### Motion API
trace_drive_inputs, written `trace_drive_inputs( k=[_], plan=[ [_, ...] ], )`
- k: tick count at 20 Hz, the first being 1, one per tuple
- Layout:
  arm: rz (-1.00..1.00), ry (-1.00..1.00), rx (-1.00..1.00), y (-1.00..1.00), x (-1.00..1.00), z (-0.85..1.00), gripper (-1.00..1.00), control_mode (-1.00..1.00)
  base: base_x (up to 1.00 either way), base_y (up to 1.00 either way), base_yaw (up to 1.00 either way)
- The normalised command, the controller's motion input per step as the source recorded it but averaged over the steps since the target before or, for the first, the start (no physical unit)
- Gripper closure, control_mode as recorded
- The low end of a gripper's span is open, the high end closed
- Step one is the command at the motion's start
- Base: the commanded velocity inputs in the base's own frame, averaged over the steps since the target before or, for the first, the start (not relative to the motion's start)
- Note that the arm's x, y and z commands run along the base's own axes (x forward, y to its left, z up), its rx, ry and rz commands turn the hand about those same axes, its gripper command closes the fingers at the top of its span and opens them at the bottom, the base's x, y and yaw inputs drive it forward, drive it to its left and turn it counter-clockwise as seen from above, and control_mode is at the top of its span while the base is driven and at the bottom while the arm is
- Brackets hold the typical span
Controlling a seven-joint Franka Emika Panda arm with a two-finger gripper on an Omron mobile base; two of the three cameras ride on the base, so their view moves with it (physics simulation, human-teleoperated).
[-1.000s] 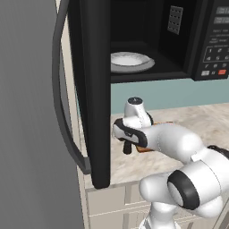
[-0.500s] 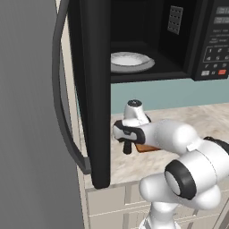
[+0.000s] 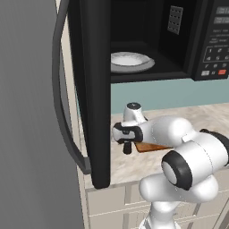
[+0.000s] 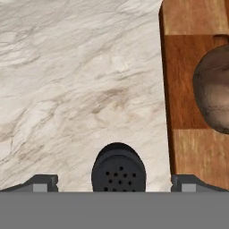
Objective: Retrieve the reheated potato from the microwave, then place the potato, cheese, and condiment on the cutting board.
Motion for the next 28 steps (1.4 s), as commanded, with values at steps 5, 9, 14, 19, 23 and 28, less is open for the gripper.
trace_drive_inputs(
  k=[5,9,14,19,23,28],
  plan=[
    [0.0,0.01,0.0,0.0,0.11,-0.11,-1.0,-1.0,0.0,0.0,0.0],
    [0.0,0.0,0.0,0.0,0.0,-0.02,-1.0,-1.0,0.0,0.0,0.0],
    [0.0,0.0,0.0,0.0,0.0,-0.01,-1.0,-1.0,0.0,0.0,0.0],
    [0.0,0.0,0.0,0.0,0.0,-0.04,-1.0,-1.0,0.0,0.0,0.0],
    [0.0,0.0,0.0,0.0,0.0,-0.01,-1.0,-1.0,0.0,0.0,0.0],
    [0.0,0.0,0.0,0.0,0.0,0.0,1.0,-1.0,0.0,0.0,0.0]
  ],
)
